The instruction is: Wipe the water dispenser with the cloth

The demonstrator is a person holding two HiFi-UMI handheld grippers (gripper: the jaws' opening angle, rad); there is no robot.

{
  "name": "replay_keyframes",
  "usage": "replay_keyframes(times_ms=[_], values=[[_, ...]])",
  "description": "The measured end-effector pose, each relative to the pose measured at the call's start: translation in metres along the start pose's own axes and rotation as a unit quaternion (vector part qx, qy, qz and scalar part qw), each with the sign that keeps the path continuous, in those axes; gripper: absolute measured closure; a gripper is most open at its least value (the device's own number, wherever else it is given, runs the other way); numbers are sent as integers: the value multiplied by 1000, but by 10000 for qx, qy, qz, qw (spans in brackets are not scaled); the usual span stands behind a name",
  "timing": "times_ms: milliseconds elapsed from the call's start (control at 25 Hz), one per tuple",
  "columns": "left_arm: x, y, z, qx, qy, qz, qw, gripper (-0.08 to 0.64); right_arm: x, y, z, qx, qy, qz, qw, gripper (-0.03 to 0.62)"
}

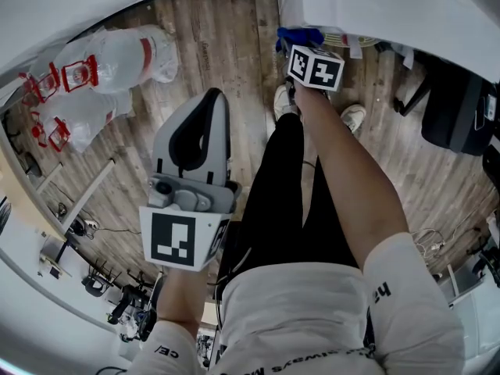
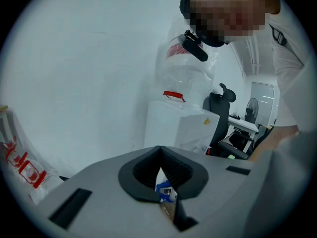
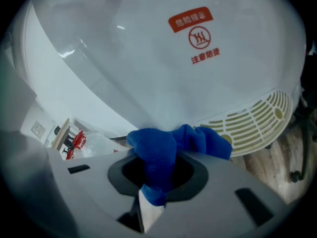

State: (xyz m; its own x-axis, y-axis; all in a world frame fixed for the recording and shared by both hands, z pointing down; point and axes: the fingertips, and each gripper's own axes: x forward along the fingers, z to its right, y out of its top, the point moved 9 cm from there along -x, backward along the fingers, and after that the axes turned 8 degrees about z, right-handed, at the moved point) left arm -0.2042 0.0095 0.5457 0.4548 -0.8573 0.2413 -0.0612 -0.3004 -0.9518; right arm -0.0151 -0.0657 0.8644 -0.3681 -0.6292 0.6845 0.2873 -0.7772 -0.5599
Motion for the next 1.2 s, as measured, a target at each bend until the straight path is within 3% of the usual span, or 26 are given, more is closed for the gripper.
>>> replay_keyframes(times_ms=[400,720,1200], values=[[-4,-11,3,-16,-28,-136,9999,541,8,-8,6,-317,66,-282,9991,514],[-6,-14,5,41,-50,-153,9999,541,2,-18,31,-228,-165,-414,9987,514],[-1,-16,22,83,-152,-186,9997,541,-20,-20,73,-564,-405,-479,9964,514]])
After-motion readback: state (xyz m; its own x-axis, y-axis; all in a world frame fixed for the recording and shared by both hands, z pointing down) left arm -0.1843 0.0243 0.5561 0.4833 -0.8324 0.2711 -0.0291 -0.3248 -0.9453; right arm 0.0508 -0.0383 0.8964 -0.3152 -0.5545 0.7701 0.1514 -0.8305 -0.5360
